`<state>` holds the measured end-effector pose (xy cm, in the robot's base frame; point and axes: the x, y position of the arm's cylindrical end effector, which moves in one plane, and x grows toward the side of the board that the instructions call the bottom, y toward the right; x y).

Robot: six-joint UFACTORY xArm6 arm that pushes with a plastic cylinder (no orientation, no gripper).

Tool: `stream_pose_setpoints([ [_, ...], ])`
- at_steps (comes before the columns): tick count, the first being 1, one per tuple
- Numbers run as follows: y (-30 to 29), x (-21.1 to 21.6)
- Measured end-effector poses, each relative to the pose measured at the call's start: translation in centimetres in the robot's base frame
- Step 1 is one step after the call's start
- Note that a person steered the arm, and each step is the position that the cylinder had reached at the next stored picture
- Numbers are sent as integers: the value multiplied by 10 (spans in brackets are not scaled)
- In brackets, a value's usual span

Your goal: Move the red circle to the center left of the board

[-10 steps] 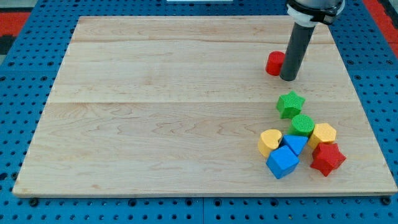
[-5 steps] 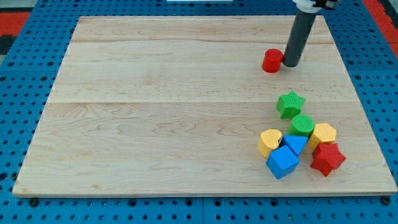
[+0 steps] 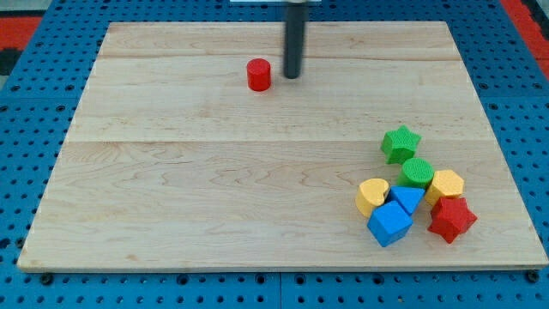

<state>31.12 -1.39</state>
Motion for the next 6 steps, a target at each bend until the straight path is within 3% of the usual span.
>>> stream_pose_setpoints([
  [1,-104,13],
  [2,-166,32],
  [3,-175,20],
  [4,-222,5],
  [6,-217,47],
])
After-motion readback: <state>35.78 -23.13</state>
